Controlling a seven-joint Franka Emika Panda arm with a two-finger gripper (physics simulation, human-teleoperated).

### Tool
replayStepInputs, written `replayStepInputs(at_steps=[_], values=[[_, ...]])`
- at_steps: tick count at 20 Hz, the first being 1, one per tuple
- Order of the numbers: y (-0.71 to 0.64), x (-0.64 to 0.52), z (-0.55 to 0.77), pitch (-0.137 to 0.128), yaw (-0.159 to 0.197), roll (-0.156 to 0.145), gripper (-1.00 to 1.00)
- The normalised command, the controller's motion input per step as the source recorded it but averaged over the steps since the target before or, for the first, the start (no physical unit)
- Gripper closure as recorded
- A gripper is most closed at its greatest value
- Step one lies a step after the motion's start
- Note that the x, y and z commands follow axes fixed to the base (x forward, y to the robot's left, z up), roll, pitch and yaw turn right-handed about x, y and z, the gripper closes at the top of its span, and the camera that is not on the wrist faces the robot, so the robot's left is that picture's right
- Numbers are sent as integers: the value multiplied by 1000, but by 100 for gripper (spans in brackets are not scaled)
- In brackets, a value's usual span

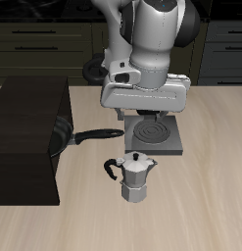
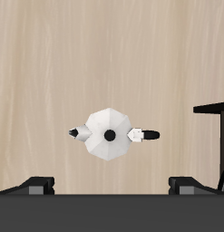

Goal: Place the moka pot on the stove and turn on the stove

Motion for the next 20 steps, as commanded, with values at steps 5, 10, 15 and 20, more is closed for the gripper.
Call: replayStepInputs(at_steps=[5,10,15,20], values=[[-20,-36,-109,-6,14,5,-100],[13,-65,-97,-22,13,9,-100],[-42,17,-182,1,0,-19,-100],[-29,-4,-211,-13,10,-11,-100]])
